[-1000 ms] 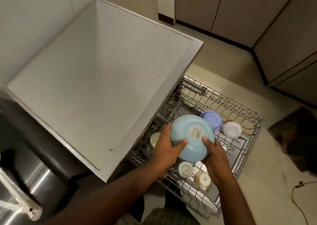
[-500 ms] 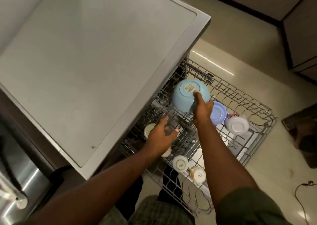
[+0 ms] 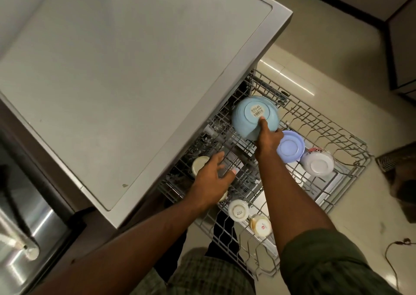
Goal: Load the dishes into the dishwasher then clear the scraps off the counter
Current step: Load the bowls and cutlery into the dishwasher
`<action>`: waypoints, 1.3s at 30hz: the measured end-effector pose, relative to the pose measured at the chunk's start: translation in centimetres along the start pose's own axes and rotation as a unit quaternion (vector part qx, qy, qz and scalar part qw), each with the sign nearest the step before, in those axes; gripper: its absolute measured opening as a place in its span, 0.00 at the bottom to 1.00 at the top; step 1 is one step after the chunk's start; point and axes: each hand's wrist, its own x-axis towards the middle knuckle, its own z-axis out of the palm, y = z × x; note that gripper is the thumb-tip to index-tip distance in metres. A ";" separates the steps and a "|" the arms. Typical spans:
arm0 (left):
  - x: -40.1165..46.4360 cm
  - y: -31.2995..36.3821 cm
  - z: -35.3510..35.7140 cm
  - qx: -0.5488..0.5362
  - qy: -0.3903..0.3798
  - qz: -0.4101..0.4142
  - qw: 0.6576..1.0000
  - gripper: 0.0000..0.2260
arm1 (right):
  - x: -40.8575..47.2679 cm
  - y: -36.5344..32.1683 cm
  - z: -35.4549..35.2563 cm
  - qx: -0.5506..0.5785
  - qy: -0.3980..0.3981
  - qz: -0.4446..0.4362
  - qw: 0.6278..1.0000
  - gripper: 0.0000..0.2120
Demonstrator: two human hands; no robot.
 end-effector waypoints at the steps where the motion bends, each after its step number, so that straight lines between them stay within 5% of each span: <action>1: -0.1 0.1 0.0 -0.002 0.000 0.002 1.000 0.30 | 0.0 0.1 0.0 0.000 0.008 0.006 1.000 0.41; 13: -3.4 -2.0 -1.4 -0.011 -0.014 0.044 0.999 0.30 | -4.5 1.5 -3.0 -0.081 0.035 -0.008 0.996 0.38; 17: -5.1 -2.6 -2.6 -0.038 -0.018 0.065 0.997 0.29 | -10.5 0.9 -4.7 -0.116 0.012 -0.085 0.990 0.30; 24: -10.0 -4.9 -8.0 -0.108 0.003 0.158 0.981 0.24 | -25.2 0.9 -4.8 -0.011 -0.075 -0.202 0.976 0.13; 27: -12.1 -6.1 -11.6 -0.164 0.037 0.183 0.969 0.21 | -31.7 1.3 -2.4 -0.033 -0.131 -0.260 0.956 0.07; 31: -15.1 -10.0 -16.8 -0.203 0.103 0.206 0.952 0.18 | -38.9 2.8 1.7 -0.088 -0.239 -0.307 0.917 0.10; 39: -21.2 -21.7 -28.1 -0.191 0.332 0.203 0.901 0.15 | -49.6 10.3 10.4 -0.314 -0.437 -0.332 0.775 0.11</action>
